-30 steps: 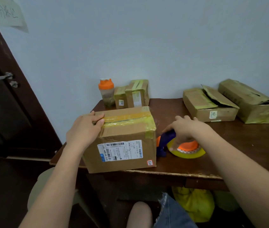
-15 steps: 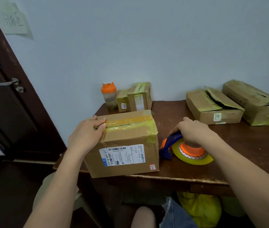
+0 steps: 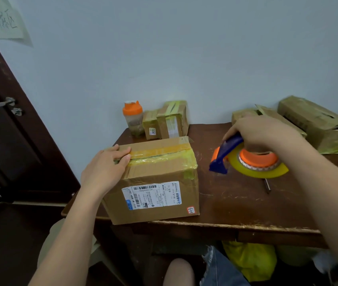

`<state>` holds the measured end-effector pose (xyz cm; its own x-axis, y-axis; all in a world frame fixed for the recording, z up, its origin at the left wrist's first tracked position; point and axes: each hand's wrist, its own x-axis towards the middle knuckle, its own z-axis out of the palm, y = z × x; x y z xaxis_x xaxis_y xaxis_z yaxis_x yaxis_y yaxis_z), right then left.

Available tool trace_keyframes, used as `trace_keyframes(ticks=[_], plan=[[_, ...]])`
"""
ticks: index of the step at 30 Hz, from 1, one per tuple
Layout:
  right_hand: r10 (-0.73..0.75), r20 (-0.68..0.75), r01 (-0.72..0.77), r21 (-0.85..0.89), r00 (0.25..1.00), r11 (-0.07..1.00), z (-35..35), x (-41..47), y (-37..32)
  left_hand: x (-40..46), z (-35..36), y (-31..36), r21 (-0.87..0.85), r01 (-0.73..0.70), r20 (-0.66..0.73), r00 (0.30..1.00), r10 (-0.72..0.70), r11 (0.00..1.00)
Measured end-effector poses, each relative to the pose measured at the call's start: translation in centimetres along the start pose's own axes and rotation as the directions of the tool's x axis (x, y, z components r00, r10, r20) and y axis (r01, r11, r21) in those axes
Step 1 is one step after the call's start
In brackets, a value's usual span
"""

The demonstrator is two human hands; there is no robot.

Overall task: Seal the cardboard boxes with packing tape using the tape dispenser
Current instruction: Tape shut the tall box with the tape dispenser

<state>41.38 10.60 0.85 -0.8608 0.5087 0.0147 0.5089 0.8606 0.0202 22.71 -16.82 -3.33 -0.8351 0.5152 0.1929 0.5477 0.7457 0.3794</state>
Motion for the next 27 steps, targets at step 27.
trace_keyframes(ticks=[27], plan=[[-0.360, -0.234, 0.427, 0.403, 0.903, 0.810, -7.9, 3.4, -11.4, 2.0, 1.2, 0.7, -0.486, -0.096, -0.082, 0.995, 0.065, 0.869]])
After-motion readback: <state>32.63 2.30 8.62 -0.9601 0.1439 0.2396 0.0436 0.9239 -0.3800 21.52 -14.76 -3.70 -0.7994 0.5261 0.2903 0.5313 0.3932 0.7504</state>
